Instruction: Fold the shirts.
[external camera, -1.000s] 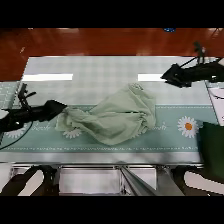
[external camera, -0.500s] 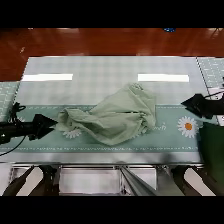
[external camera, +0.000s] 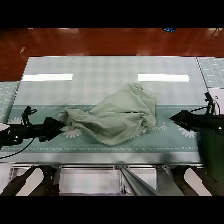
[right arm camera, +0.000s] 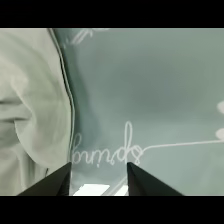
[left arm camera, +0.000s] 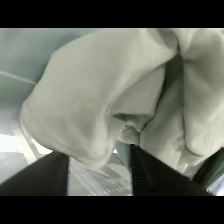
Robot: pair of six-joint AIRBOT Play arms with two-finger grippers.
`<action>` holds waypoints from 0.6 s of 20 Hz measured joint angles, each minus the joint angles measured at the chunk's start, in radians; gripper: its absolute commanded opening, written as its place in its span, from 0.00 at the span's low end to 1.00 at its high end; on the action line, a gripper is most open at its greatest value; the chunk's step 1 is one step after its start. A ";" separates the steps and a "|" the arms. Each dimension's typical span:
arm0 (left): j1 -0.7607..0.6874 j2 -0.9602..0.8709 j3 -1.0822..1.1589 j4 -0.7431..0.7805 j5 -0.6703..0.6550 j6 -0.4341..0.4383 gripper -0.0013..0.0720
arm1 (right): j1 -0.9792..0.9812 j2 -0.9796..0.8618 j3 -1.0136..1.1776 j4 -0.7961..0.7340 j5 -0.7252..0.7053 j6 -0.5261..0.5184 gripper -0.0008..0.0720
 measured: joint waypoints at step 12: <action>-0.163 -0.054 0.019 -0.071 0.105 0.067 0.04 | 0.213 -0.197 -0.010 0.099 -0.021 0.016 0.57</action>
